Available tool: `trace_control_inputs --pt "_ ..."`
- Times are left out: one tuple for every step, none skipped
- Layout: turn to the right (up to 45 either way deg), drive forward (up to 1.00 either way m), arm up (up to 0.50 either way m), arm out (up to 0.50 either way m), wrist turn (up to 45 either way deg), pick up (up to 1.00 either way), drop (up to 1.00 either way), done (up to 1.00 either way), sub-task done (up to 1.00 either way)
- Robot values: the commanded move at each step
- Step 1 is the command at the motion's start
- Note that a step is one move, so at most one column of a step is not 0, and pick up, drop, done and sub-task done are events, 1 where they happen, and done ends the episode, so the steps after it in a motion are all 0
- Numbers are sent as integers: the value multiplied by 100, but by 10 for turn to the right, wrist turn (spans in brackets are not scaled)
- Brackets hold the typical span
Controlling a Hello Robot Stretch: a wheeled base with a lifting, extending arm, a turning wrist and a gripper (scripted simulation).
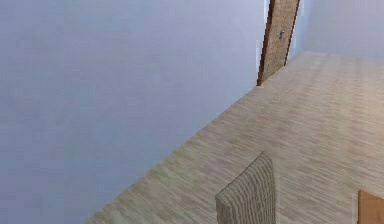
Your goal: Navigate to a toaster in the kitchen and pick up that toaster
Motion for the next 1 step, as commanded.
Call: trace_control_inputs --pt "0 0 10 0 0 0 0 0 0"
